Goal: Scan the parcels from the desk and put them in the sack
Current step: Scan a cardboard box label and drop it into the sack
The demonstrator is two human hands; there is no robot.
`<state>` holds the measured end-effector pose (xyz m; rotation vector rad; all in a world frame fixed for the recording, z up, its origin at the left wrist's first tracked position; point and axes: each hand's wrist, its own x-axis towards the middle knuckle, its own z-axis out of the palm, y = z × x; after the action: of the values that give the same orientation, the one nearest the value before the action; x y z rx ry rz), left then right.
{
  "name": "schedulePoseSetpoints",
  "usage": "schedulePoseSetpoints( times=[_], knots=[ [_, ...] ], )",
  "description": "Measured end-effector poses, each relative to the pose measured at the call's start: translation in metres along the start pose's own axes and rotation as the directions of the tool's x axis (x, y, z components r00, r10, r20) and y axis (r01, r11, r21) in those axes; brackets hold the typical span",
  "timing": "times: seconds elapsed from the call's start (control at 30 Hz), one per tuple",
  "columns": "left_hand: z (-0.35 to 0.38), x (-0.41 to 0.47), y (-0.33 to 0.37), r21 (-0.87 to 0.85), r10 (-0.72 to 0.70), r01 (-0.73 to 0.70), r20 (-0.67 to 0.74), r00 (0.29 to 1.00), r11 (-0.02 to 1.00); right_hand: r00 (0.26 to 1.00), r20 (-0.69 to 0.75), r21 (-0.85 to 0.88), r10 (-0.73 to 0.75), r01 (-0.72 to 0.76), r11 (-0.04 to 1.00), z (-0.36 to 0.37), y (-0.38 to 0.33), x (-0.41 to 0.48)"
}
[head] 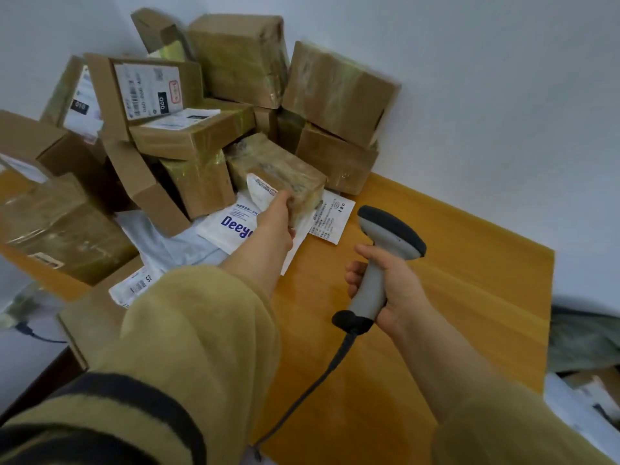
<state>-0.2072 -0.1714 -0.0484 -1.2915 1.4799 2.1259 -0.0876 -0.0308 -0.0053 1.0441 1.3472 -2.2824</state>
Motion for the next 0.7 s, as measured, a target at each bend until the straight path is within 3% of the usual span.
schedulePoseSetpoints(
  times=[0.2,0.4,0.53,0.63,0.7],
  knots=[
    [0.002,-0.04,-0.017,0.008,-0.042,0.041,0.206,0.978,0.999,0.997,-0.018,-0.046,-0.082,0.081,0.996,-0.019,-0.006,-0.01],
    [-0.023,-0.1,-0.083,0.339,0.077,-0.174,0.282,0.956,0.925,0.991,-0.039,-0.027,-0.128,0.127,0.992,-0.083,-0.015,-0.036],
    [-0.041,-0.161,-0.121,0.61,0.282,-0.416,0.307,0.909,0.675,0.986,-0.02,-0.005,-0.163,0.163,0.987,-0.14,-0.016,-0.058],
    [-0.047,-0.204,-0.15,0.748,0.449,-0.545,0.366,0.815,0.379,0.983,-0.007,0.029,-0.181,0.181,0.983,-0.181,-0.014,-0.079],
    [-0.05,-0.228,-0.171,0.758,0.504,-0.606,0.436,0.746,0.241,0.985,-0.001,0.084,-0.172,0.171,0.982,-0.205,-0.011,-0.095]
  ],
)
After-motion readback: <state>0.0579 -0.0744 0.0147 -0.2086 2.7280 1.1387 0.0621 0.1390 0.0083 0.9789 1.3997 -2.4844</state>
